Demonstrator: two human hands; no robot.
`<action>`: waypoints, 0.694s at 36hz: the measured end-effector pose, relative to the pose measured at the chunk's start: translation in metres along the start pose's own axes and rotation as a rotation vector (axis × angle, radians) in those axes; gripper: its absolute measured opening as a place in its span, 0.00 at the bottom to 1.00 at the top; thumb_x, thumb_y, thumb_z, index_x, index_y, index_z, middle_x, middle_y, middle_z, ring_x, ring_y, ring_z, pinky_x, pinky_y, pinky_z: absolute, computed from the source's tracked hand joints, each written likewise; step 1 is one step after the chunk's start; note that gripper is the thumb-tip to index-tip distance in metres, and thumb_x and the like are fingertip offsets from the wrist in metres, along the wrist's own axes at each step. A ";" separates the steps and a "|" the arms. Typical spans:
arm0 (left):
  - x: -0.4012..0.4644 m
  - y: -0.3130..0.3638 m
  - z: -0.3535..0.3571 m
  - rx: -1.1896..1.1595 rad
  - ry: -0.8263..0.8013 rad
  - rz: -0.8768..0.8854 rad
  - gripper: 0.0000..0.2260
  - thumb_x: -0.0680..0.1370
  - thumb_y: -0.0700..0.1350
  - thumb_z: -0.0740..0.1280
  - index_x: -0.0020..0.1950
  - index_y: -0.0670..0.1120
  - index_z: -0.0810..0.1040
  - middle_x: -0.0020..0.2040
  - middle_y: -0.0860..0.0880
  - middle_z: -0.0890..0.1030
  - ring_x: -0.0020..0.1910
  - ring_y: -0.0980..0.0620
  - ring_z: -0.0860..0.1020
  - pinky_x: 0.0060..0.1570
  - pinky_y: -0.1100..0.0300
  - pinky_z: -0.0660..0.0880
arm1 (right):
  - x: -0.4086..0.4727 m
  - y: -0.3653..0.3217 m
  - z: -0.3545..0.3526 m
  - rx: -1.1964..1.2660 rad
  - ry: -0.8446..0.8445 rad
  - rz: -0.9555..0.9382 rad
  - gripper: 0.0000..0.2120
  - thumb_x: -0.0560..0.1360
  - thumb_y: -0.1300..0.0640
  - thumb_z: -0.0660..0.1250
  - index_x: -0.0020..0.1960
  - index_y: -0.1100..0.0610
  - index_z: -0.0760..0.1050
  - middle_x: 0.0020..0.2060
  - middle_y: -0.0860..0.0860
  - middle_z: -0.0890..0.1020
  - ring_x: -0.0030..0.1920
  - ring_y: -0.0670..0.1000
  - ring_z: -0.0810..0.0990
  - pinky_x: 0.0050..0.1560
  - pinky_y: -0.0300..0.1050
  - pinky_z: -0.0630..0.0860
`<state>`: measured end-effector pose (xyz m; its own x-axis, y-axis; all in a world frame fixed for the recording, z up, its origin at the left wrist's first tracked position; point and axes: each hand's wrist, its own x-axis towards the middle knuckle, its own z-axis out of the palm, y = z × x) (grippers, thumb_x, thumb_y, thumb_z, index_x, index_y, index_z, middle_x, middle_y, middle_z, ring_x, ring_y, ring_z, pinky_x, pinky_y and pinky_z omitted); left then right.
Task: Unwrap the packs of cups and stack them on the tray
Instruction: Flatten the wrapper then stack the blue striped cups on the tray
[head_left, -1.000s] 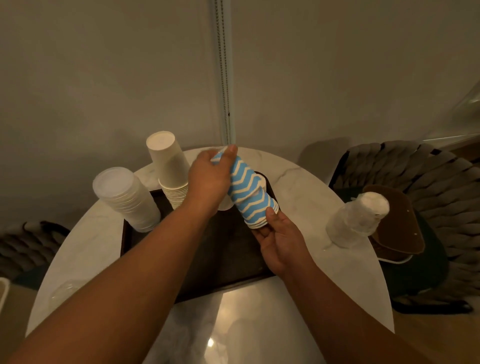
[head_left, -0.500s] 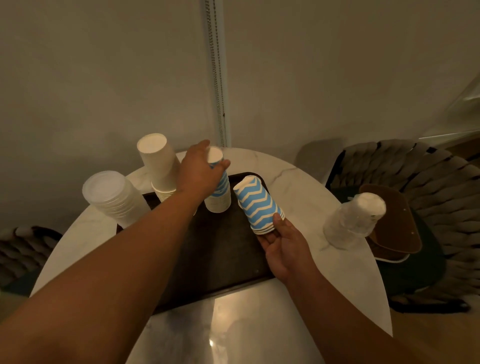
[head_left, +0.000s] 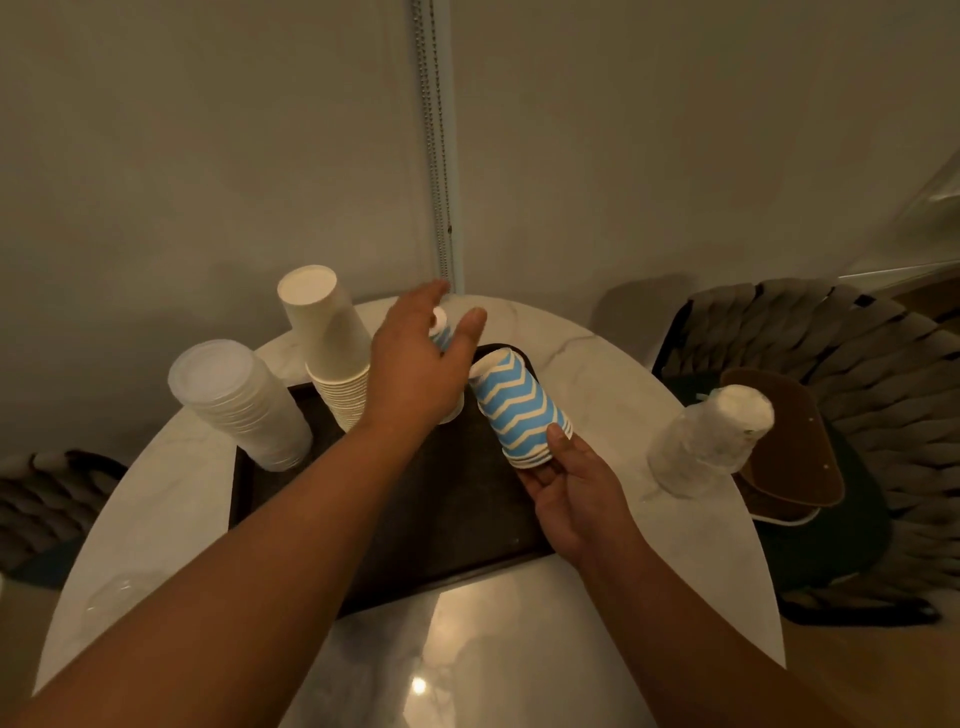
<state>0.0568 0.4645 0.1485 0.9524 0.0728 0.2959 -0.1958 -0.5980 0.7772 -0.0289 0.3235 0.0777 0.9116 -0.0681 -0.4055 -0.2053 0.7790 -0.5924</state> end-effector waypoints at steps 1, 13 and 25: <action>-0.007 0.002 0.003 -0.034 -0.032 -0.057 0.27 0.77 0.57 0.68 0.72 0.46 0.70 0.68 0.46 0.75 0.66 0.49 0.74 0.66 0.48 0.72 | -0.001 0.000 0.001 -0.006 -0.008 -0.002 0.16 0.70 0.57 0.65 0.58 0.58 0.76 0.48 0.54 0.86 0.49 0.52 0.85 0.57 0.49 0.78; -0.025 0.003 0.015 -0.227 -0.115 -0.426 0.25 0.78 0.58 0.67 0.69 0.44 0.74 0.62 0.49 0.78 0.60 0.53 0.76 0.60 0.57 0.73 | -0.010 0.004 0.011 -0.064 -0.127 0.004 0.18 0.72 0.55 0.63 0.60 0.59 0.75 0.53 0.54 0.84 0.53 0.53 0.84 0.57 0.47 0.78; -0.008 0.015 0.003 -0.080 -0.127 -0.395 0.21 0.78 0.60 0.64 0.60 0.44 0.76 0.53 0.50 0.78 0.55 0.50 0.77 0.57 0.54 0.74 | -0.006 0.005 0.004 -0.068 -0.093 -0.030 0.16 0.72 0.58 0.63 0.60 0.58 0.76 0.54 0.54 0.84 0.54 0.52 0.83 0.59 0.46 0.77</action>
<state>0.0465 0.4524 0.1560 0.9781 0.1821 -0.1004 0.1775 -0.4796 0.8593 -0.0339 0.3297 0.0798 0.9463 -0.0301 -0.3219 -0.1980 0.7333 -0.6504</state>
